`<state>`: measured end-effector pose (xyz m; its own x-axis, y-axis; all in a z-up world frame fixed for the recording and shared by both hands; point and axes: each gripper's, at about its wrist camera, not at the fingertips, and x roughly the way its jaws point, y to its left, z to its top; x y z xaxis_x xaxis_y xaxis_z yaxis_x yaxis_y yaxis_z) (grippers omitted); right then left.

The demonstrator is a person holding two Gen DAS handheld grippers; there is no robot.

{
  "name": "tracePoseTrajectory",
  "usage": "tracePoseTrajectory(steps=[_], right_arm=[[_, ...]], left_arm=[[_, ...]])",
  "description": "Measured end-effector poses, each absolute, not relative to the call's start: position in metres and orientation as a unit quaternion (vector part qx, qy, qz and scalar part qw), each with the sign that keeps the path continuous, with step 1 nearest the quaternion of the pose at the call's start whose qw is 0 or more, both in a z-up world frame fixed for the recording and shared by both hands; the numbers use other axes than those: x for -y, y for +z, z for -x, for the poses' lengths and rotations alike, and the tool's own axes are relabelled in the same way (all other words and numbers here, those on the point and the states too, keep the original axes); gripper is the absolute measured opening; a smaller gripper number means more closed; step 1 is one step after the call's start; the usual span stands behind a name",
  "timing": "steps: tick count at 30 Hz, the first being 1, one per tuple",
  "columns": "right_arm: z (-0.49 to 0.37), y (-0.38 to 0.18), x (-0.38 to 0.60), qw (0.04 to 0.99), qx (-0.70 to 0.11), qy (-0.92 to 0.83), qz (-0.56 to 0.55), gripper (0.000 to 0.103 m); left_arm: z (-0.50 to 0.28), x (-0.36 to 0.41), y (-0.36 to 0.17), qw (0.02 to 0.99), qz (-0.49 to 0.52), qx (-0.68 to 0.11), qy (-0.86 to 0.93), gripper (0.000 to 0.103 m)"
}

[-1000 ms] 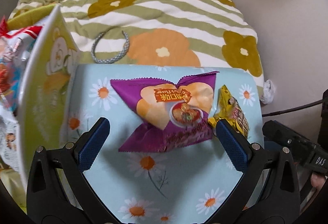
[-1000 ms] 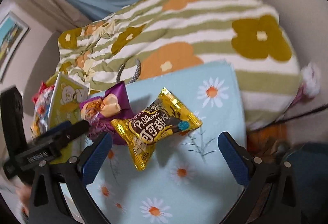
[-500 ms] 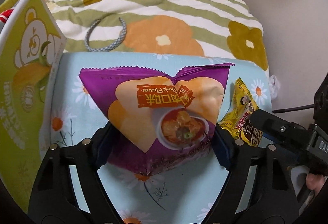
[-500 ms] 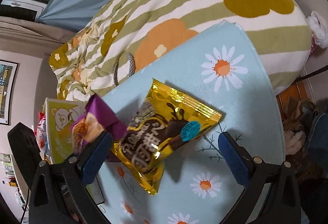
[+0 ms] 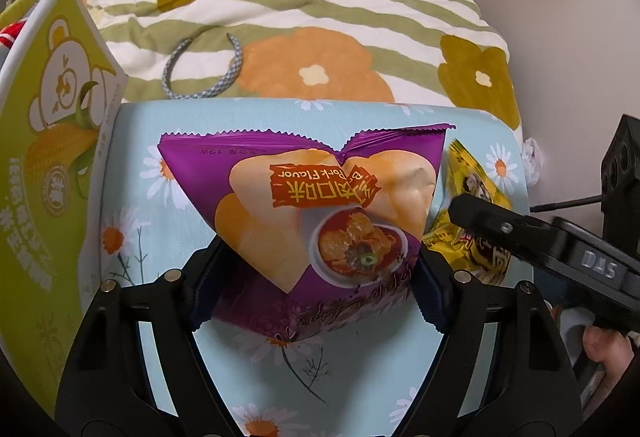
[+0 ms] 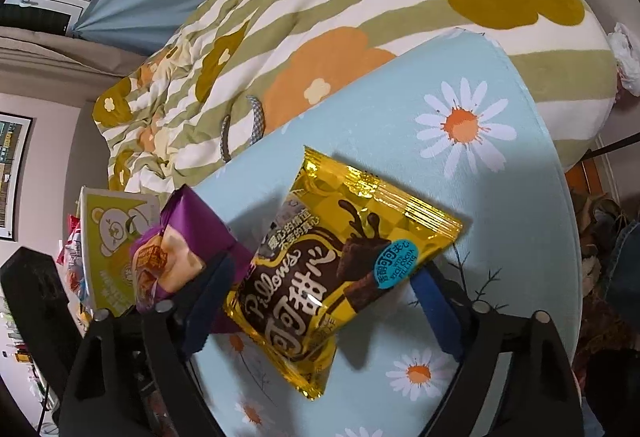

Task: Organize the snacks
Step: 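Grasp the purple chip bag with the left gripper while the right gripper grasps the gold Pillows bag, then carry both bags over the yellow box and release them inside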

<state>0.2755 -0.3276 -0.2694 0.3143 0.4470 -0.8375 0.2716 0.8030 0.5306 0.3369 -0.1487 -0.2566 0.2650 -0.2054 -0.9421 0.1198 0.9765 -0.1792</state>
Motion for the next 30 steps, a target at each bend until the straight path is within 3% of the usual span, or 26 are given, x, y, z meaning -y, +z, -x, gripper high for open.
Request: tracePoseTrajectory(steps=[4,14,24,30], right_arm=[[-0.277,-0.270,0.324,0.756,-0.585,0.069,-0.284,0.048],[-0.267,-0.248,0.326,0.785,-0.561,0.076,-0.251,0.043],[-0.253,-0.170,0.306,0.838,-0.499,0.100,-0.199,0.043],[-0.244,-0.122,0.271,0.859,-0.462,0.137,-0.175,0.043]], left_arm=[[-0.334,0.146,-0.253,0.800,0.021,-0.594,-0.088,0.079],[-0.322,0.141,-0.229,0.813,0.014,-0.576,-0.090,0.076],[-0.297,0.118,-0.141,0.857,0.011,-0.507,-0.093,0.076],[-0.271,0.062,-0.090,0.879,0.019,-0.472,-0.063,0.076]])
